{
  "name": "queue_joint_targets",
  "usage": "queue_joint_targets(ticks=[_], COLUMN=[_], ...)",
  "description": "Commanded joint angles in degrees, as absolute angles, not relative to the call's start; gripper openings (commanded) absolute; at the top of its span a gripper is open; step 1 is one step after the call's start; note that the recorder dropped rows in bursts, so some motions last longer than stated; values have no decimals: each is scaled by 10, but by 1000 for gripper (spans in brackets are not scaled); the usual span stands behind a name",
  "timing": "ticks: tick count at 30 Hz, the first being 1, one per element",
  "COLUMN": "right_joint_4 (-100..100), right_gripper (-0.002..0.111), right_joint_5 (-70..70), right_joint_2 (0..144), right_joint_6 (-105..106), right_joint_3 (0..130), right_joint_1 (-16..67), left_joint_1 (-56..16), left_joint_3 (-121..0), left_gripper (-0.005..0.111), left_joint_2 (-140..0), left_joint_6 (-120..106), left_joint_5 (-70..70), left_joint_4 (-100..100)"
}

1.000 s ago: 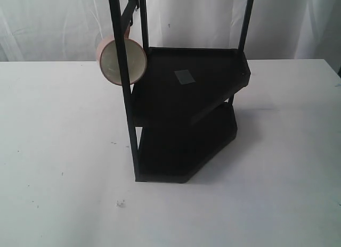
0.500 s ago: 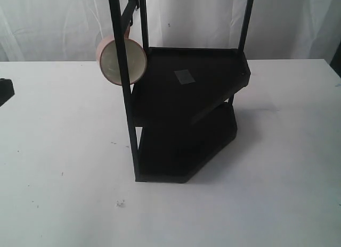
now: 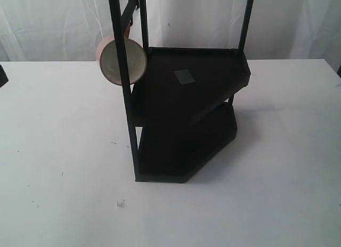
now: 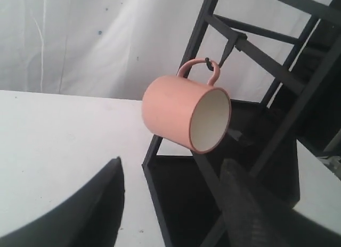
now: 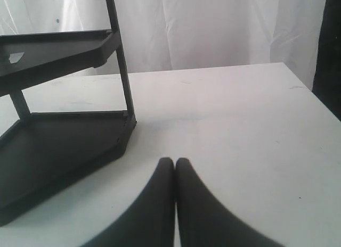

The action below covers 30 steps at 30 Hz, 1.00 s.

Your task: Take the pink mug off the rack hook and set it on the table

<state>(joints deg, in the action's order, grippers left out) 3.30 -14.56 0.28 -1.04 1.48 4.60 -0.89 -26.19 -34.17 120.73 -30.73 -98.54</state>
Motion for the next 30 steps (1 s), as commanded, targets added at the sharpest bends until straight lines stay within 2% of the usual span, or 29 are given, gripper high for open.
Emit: queue_joint_targets(ticks=[1, 4, 7, 9, 16, 19, 22, 30], right_joint_4=[30, 30, 30, 30, 30, 30, 30, 30], right_gripper=[0, 0, 0, 0, 0, 0, 0, 0], right_joint_5=[-137, -137, -137, -137, -137, -137, -137, -137], right_joint_2=[0, 0, 0, 0, 0, 0, 0, 0], right_joint_6=[-13, -13, -13, -13, -13, -13, -13, -13], right_joint_3=[11, 11, 11, 11, 11, 11, 11, 11], right_joint_1=[46, 46, 46, 46, 46, 46, 46, 46], left_joint_1=[-14, -15, -34, -64, -148, -174, -195, -201], left_joint_3=[-261, -229, -217, -217, -242, -242, -242, -244], left_gripper=[58, 58, 58, 58, 58, 58, 71, 70], left_joint_2=[-337, -340, -340, -340, -337, -337, -350, -522], left_joint_6=[1029, 678, 441, 306, 259, 256, 255, 246], left_joint_5=[-315, -354, -232, -140, 26, 14, -41, -300], left_joint_4=[-771, -402, -206, -142, -116, -116, -125, -135])
